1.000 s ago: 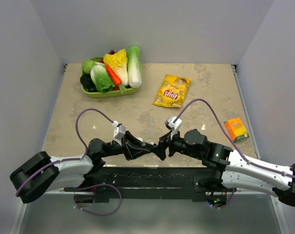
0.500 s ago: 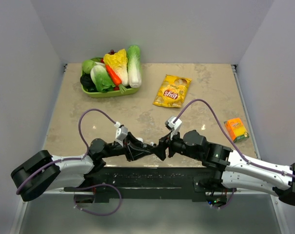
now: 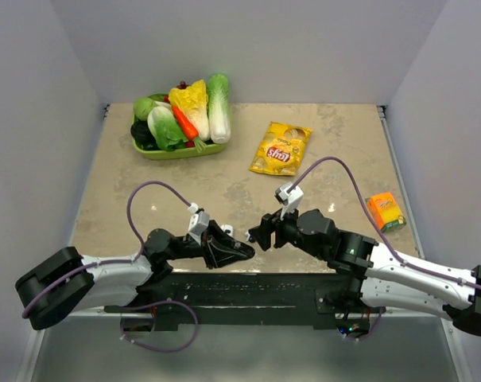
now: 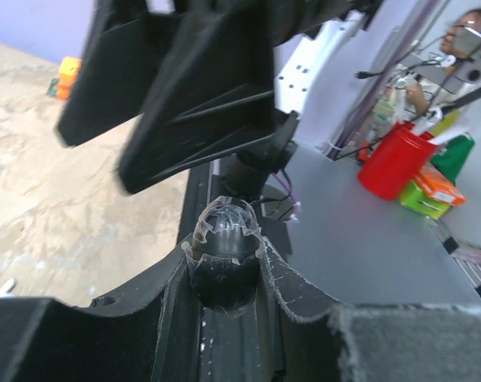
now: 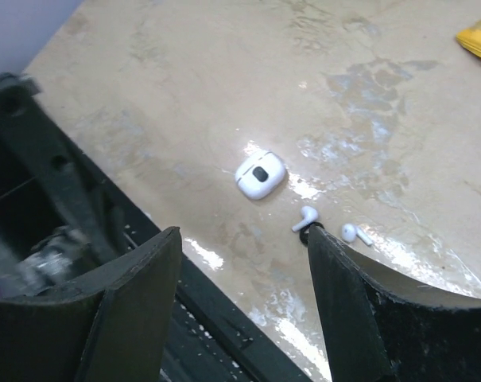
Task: Insert the wireless bluetooth earbuds into the charging case
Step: Open the charging case.
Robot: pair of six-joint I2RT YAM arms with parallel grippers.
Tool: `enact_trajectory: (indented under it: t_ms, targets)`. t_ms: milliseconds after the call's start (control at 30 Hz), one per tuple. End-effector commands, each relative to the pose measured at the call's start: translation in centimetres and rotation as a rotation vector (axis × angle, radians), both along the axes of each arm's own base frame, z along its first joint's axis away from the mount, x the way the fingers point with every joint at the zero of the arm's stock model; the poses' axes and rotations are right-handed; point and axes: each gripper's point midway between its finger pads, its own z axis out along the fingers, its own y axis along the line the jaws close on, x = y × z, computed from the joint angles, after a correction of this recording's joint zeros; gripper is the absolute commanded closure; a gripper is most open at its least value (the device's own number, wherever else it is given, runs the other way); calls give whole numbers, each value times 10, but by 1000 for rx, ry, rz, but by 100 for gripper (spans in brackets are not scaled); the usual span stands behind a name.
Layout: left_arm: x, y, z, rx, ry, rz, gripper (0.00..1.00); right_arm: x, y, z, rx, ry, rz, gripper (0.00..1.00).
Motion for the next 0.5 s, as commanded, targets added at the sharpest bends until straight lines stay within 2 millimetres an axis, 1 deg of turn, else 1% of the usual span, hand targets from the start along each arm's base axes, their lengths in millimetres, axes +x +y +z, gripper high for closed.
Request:
enact_trajectory:
  t_ms: [0, 33, 100, 133, 167, 233, 333, 367, 467]
  targets:
    - [-45, 41, 127, -514, -467, -42, 100, 14, -6, 10, -6, -26, -78, 32]
    - [-44, 42, 127, -515, -468, -36, 100, 12, -6, 14, 10, -29, -73, 32]
    - [-41, 43, 127, -517, -459, -16, 100, 9, -4, 28, 83, -70, -44, 28]
    - [-40, 43, 126, -516, -457, -5, 100, 3, -7, 46, 160, -98, -18, 25]
    - [-38, 43, 126, -513, -451, 4, 100, -4, -4, 53, 204, -107, 22, 24]
    - [-33, 43, 126, -512, -440, 30, 100, -11, -3, 62, 244, -127, 61, 23]
    - [-30, 41, 127, -511, -435, 41, 100, -21, 1, 64, 255, -129, 125, 22]
    - [-29, 40, 127, -508, -432, 43, 100, -25, 5, 67, 271, -131, 155, 22]
    - [-29, 39, 130, -510, -444, 40, 100, -28, 16, 57, 218, -114, 206, 25]
